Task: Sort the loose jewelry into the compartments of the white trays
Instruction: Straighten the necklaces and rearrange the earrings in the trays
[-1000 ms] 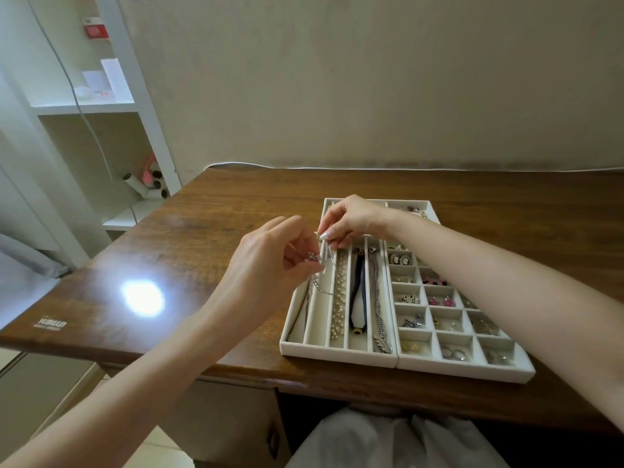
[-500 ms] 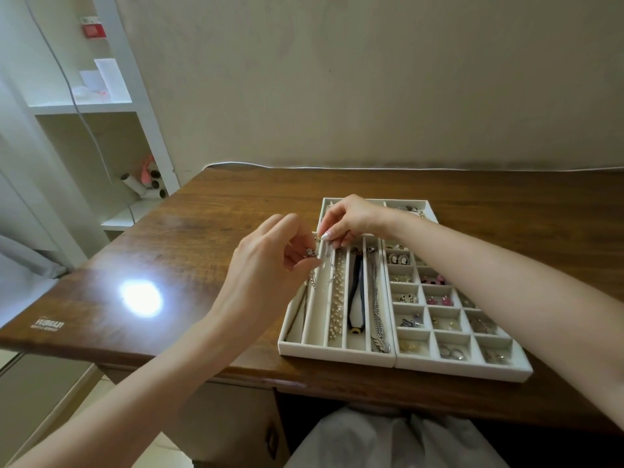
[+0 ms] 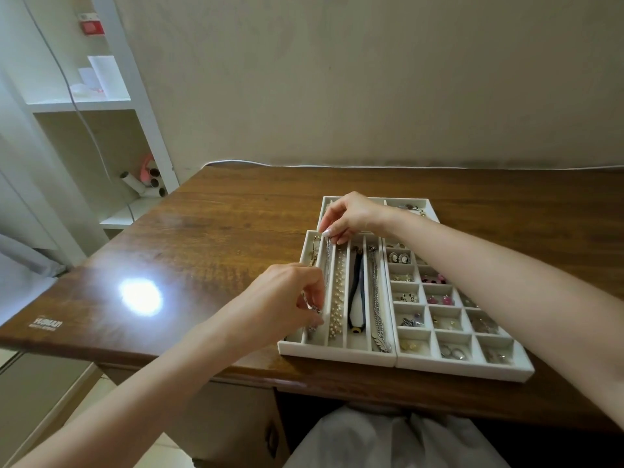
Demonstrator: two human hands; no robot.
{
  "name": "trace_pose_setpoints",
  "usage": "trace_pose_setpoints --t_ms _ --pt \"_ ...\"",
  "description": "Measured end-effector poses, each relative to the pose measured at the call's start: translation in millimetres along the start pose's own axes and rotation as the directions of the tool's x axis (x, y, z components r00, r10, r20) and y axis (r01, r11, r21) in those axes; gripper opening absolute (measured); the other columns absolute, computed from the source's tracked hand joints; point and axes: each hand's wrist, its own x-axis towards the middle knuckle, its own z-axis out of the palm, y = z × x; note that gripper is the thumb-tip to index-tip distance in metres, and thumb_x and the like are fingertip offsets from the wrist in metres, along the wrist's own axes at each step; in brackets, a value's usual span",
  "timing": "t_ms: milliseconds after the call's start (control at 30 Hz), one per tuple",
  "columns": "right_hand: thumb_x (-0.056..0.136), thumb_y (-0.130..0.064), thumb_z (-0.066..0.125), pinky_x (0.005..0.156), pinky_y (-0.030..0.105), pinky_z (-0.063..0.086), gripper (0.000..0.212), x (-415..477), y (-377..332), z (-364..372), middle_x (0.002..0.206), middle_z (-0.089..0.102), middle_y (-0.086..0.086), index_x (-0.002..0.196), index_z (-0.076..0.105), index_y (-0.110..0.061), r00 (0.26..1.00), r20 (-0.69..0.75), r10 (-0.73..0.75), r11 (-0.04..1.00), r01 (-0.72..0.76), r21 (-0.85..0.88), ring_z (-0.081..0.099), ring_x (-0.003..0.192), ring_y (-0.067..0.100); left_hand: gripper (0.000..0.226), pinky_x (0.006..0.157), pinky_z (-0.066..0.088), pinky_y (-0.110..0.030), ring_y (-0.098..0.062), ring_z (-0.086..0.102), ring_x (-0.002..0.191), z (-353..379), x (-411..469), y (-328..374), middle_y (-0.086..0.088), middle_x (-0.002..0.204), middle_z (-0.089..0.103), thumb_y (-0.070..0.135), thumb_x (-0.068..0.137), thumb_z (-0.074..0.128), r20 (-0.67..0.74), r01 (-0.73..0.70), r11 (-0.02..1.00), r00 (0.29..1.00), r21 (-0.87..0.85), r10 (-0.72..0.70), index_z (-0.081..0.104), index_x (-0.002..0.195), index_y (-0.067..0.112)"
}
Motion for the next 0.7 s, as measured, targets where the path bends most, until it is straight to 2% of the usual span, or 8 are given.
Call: trace_pose_setpoints --t_ms 133,300,433,533,600,700 --pt "0.083 0.007 0.065 0.060 0.019 0.057 0.020 -1 -1 -1 0.086 0.066 0.018 0.102 0.065 0.010 1.000 0.003 0.001 1.000 -0.001 -0.005 0.066 0.067 0.016 0.013 0.073 0.054 -0.021 -0.006 0.063 0.078 -2 1 1 0.006 0.087 0.065 0.016 0.078 0.073 0.049 0.011 1.000 0.999 0.025 -0.012 0.064 0.088 0.016" --pt "0.082 0.007 0.065 0.058 0.018 0.055 0.020 -2 -2 -1 0.084 0.067 0.015 0.102 0.065 0.009 1.000 -0.010 -0.010 0.999 0.010 -0.047 0.066 0.070 0.017 0.011 0.069 0.051 -0.013 -0.001 0.060 0.073 -2 0 2 0.008 0.082 0.065 0.014 0.080 0.071 0.139 -0.037 0.996 0.990 0.077 0.026 0.062 0.080 0.020" --pt "0.078 0.001 0.072 0.055 0.013 0.050 0.017 -3 -2 1 0.087 0.067 0.006 0.094 0.070 -0.002 0.997 -0.058 -0.043 0.983 0.032 -0.179 0.065 0.075 0.010 0.009 0.065 0.048 -0.012 -0.001 0.058 0.074 -2 2 2 0.011 0.080 0.063 0.015 0.080 0.071 0.149 -0.060 0.989 0.988 0.135 0.040 0.065 0.082 0.021" --pt "0.073 -0.004 0.078 0.070 0.023 0.055 0.019 -2 -1 4 0.090 0.067 0.002 0.090 0.071 -0.009 0.992 -0.092 -0.092 0.955 0.061 -0.291 0.066 0.088 0.016 0.008 0.062 0.044 -0.012 -0.002 0.056 0.075 -2 4 2 0.012 0.081 0.062 0.017 0.081 0.070 0.152 -0.069 0.982 0.987 0.176 0.042 0.065 0.084 0.022" --pt "0.070 -0.006 0.081 0.081 0.031 0.055 0.023 -2 -2 7 0.087 0.067 -0.001 0.091 0.072 -0.009 0.986 -0.110 -0.121 0.930 0.074 -0.360 0.066 0.090 0.016 0.007 0.062 0.043 -0.013 -0.003 0.055 0.075 -1 6 1 0.013 0.082 0.061 0.019 0.082 0.068 0.159 -0.078 0.974 0.986 0.214 0.044 0.065 0.086 0.023" --pt "0.070 -0.006 0.081 0.084 0.033 0.053 0.026 -4 -5 10 0.082 0.064 -0.004 0.094 0.071 -0.009 0.984 -0.116 -0.139 0.907 0.080 -0.412 0.065 0.088 0.016 0.006 0.064 0.041 -0.014 -0.002 0.048 0.076 2 8 -1 0.013 0.088 0.056 0.020 0.084 0.065 0.161 -0.100 0.961 0.985 0.258 0.060 0.065 0.088 0.024"
